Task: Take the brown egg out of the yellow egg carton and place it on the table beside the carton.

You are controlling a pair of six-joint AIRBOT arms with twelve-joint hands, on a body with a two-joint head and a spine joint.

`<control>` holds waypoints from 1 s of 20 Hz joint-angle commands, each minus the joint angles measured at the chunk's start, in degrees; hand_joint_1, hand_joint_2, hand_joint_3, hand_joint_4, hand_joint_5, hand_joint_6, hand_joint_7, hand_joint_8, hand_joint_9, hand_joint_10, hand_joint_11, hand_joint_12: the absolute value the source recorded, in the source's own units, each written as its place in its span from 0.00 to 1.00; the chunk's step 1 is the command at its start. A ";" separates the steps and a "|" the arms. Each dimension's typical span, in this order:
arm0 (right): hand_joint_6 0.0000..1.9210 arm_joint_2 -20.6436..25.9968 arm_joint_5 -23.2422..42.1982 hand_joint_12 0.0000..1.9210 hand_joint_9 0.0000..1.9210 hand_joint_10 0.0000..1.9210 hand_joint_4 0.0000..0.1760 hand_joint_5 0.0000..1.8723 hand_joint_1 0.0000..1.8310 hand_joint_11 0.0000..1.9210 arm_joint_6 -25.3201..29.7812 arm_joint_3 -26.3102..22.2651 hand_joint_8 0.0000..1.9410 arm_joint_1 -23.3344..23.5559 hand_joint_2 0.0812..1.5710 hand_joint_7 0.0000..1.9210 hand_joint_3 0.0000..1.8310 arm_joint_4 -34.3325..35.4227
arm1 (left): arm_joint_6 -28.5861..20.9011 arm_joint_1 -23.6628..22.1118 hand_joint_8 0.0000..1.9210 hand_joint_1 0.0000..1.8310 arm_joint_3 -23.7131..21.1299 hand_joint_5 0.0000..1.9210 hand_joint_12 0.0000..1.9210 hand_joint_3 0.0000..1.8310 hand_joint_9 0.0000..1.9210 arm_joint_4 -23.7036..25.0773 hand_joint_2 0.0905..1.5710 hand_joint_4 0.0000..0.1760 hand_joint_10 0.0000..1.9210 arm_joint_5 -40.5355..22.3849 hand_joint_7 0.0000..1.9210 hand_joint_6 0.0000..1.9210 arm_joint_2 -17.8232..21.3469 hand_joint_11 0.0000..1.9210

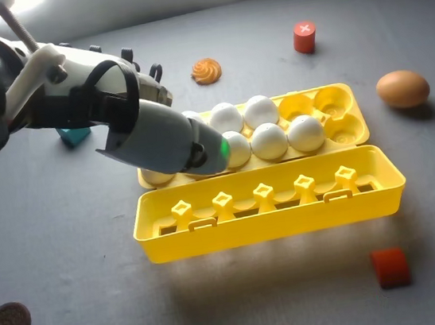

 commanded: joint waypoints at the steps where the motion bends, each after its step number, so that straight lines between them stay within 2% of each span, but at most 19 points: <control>1: 1.00 1.30 4.37 1.00 0.83 1.00 0.00 0.77 0.68 0.89 -0.27 -0.60 1.00 0.87 0.83 0.80 0.00 -2.43 | 0.02 -0.72 0.01 0.00 -0.01 0.05 0.07 0.00 0.04 3.09 0.74 0.00 0.00 -2.59 0.05 0.00 0.04 0.00; 5: 1.00 5.32 4.66 1.00 0.83 1.00 0.00 0.78 0.62 0.87 0.51 -4.09 1.00 1.10 0.85 0.80 0.00 -2.33 | 0.20 -0.83 0.00 0.00 -0.02 0.04 0.05 0.00 0.04 2.88 0.73 0.00 0.00 -2.59 0.06 0.00 0.11 0.00; 7: 1.00 6.50 4.98 1.00 0.82 1.00 0.00 0.77 0.65 0.87 1.46 -5.66 1.00 1.10 0.83 0.79 0.00 -2.31 | 0.21 -0.90 0.00 0.00 -0.11 0.03 0.01 0.00 0.02 2.85 0.72 0.00 0.00 -2.59 0.03 0.00 0.16 0.00; 9: 1.00 6.82 5.52 1.00 0.82 1.00 0.00 0.76 0.62 0.88 2.11 -6.80 1.00 0.98 0.85 0.78 0.00 -2.17 | 0.21 -0.90 0.01 0.00 -0.19 0.04 0.01 0.00 0.03 2.65 0.72 0.00 0.01 -2.59 0.04 0.01 0.17 0.01; 11: 1.00 6.77 5.27 1.00 0.82 1.00 0.00 0.77 0.66 0.89 2.11 -6.95 1.00 1.39 0.83 0.78 0.00 -2.17 | 0.21 -0.89 0.00 0.00 -0.19 0.04 0.00 0.00 0.03 2.57 0.72 0.00 0.00 -2.59 0.04 0.00 0.17 0.01; 15: 1.00 6.78 5.13 1.00 0.81 1.00 0.00 0.76 0.62 0.87 1.92 -7.19 1.00 1.00 0.85 0.78 0.00 -1.86 | 0.21 -0.82 0.00 0.00 -0.24 0.03 0.00 0.00 0.02 2.37 0.72 0.00 0.00 -2.59 0.02 0.00 0.17 0.00; 18: 1.00 6.77 4.99 1.00 0.81 1.00 0.00 0.77 0.58 0.86 -1.42 -7.48 1.00 0.29 0.87 0.78 0.00 1.16 | 0.20 -0.68 0.00 0.00 -0.34 0.02 0.00 0.00 0.01 2.37 0.72 0.00 0.00 -2.59 0.02 0.00 0.17 0.00; 20: 1.00 6.76 5.03 1.00 0.80 1.00 0.00 0.76 0.59 0.85 -2.01 -7.55 1.00 0.23 0.87 0.77 0.00 1.17 | 0.20 -0.68 0.00 0.00 -0.34 0.01 0.00 0.00 0.01 2.34 0.72 0.00 0.00 -2.59 0.02 0.00 0.18 0.00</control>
